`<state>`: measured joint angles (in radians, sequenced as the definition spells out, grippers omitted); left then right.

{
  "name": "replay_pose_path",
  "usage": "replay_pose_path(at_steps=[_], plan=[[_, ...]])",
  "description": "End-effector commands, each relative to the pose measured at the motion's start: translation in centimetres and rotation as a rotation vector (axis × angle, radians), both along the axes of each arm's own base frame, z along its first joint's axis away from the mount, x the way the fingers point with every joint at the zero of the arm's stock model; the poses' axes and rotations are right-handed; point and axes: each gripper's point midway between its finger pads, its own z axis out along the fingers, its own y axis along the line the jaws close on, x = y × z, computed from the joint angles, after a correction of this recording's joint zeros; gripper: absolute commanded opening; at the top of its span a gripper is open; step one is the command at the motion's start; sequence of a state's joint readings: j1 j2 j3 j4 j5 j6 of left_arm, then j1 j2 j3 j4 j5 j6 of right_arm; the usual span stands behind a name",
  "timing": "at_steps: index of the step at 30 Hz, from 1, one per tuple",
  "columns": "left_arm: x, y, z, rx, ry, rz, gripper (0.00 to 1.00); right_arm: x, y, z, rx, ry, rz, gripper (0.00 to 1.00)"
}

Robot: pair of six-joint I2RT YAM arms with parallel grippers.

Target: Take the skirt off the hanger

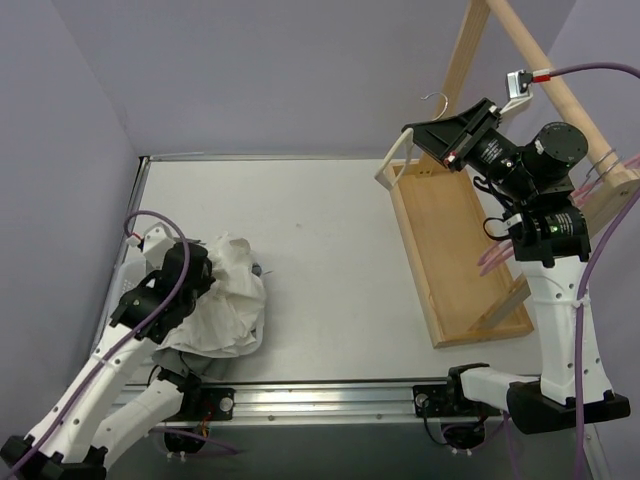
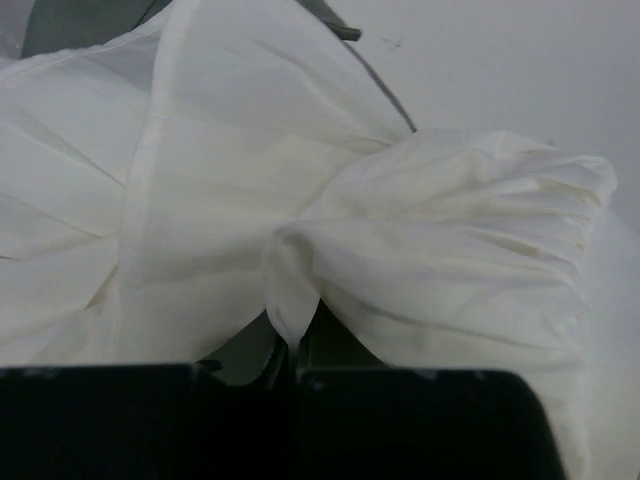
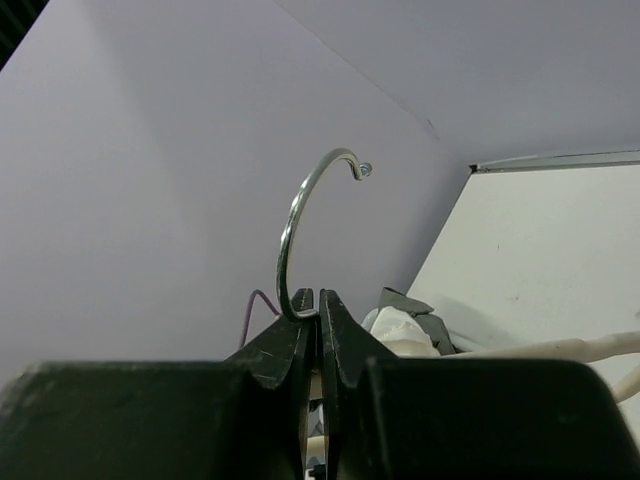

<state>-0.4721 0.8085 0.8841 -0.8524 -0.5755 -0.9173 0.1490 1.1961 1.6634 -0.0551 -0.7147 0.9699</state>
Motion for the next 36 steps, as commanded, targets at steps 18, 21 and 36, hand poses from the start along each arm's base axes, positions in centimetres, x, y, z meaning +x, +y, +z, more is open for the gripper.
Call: replay_pose_path(at_steps=[18,21,36], plan=[[-3.9,-0.2,-15.2,-0.011,0.278,0.260,0.11,-1.5,-0.6,-0.1,0.009,-0.064,0.009,0.00],[-3.6,-1.0,-16.0,-0.002,0.301,0.221,0.14,-1.7,-0.8,-0.1,0.007,-0.065,0.003,0.00],[-2.6,-0.2,-2.7,0.057,0.135,0.124,0.50,-1.1,-0.8,-0.9,0.002,-0.050,0.003,0.00]])
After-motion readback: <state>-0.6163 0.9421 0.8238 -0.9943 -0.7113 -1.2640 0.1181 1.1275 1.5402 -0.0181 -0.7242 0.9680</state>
